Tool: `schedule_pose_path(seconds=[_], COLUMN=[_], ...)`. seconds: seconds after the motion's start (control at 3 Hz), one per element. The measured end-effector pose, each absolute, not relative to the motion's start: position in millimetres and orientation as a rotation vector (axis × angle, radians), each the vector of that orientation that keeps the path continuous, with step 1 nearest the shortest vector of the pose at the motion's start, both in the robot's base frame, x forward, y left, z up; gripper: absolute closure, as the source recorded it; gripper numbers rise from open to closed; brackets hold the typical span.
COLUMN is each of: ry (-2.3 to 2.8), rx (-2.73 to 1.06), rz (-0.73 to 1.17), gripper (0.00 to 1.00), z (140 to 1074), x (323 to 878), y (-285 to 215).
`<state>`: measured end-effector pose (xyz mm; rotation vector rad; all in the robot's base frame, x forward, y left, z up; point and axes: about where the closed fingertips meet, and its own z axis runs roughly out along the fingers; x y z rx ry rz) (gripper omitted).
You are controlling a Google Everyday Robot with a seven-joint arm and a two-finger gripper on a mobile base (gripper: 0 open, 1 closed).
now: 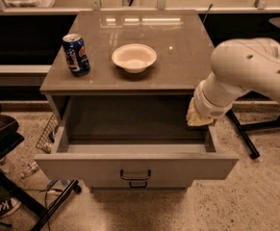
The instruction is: Open top drawer
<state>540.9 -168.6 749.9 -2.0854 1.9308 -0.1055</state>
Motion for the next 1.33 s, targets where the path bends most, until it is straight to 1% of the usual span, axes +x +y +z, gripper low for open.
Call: schedule_pose_path(seconds=[0.67,1.33], ry=[1.911,1.887], rx=[-2.051,-2.051], rz=[-0.106,0.032], gripper=[1.0,1.0], z=[747.2,698.6], x=[548.5,560.3], y=[-166.8,-149.3])
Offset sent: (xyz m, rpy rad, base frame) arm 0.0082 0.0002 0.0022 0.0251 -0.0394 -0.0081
